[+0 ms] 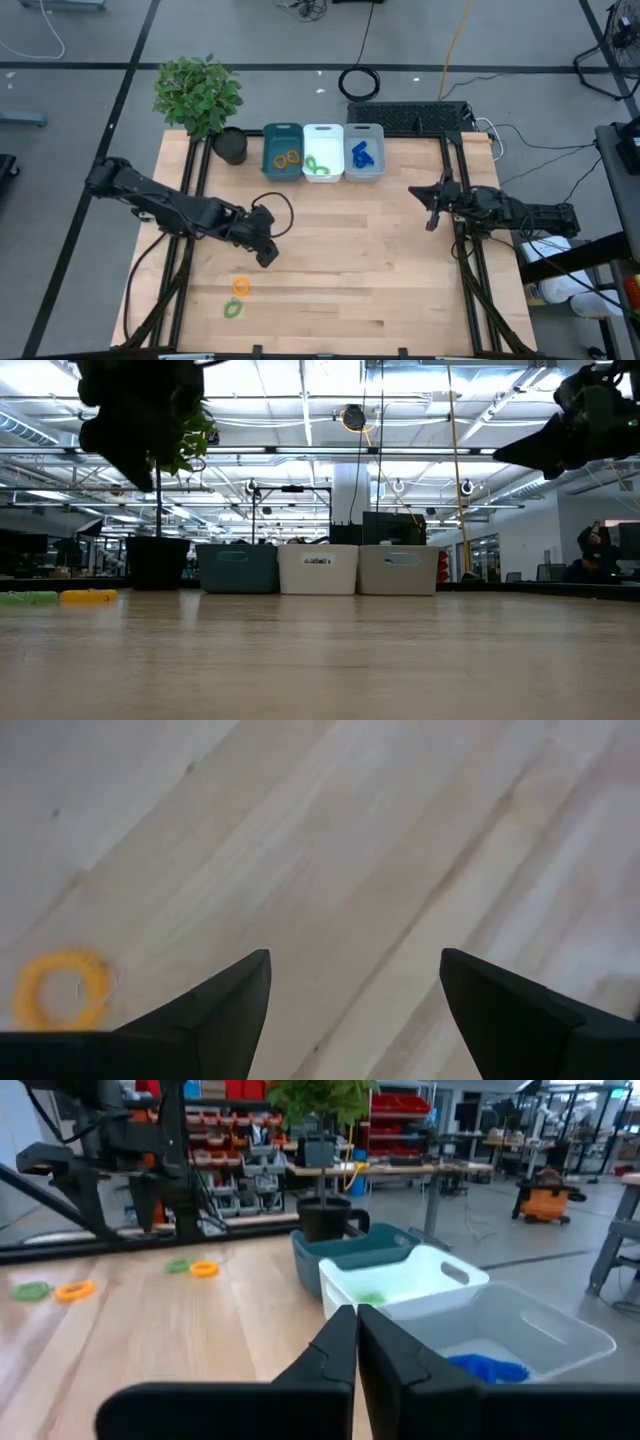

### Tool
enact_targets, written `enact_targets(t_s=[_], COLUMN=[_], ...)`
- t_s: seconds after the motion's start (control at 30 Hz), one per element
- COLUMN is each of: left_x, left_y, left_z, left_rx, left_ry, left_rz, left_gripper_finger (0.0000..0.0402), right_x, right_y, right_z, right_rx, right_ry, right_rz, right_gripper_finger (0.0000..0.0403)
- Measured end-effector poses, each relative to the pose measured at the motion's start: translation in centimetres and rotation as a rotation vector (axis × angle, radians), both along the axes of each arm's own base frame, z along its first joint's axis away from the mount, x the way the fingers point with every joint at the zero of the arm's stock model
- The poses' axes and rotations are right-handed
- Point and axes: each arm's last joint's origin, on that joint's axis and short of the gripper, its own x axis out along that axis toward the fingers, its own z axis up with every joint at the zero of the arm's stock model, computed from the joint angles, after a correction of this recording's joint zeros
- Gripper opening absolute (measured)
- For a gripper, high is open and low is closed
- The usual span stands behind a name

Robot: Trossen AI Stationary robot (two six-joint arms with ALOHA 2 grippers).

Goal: Sort spring keychains
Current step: Put the green spring keychain in the white bin

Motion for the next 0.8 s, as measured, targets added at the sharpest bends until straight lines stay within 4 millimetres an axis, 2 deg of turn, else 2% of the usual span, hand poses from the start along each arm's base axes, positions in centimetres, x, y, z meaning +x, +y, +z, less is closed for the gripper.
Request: enact_targets(t_s=[0.37,0.8], left_x=[-0.8,-0.8], left_y=[0.0,-0.2], left_z=[-2.5,-5.0], left_rx=[-0.015,0.039], left_ry=[0.27,0.456], left_rz=[0.222,0.379], left_gripper_finger=[0.0301,0.0301], right_x=[0.0,0.1], right_y=[0.0,0.0], right_z=[-0.2,-0.2], right_rx=[0.045,0.045], right_ry=[0.009,0.013], right_rz=[-0.004,-0.004], right_gripper_finger=[0.0,0.0])
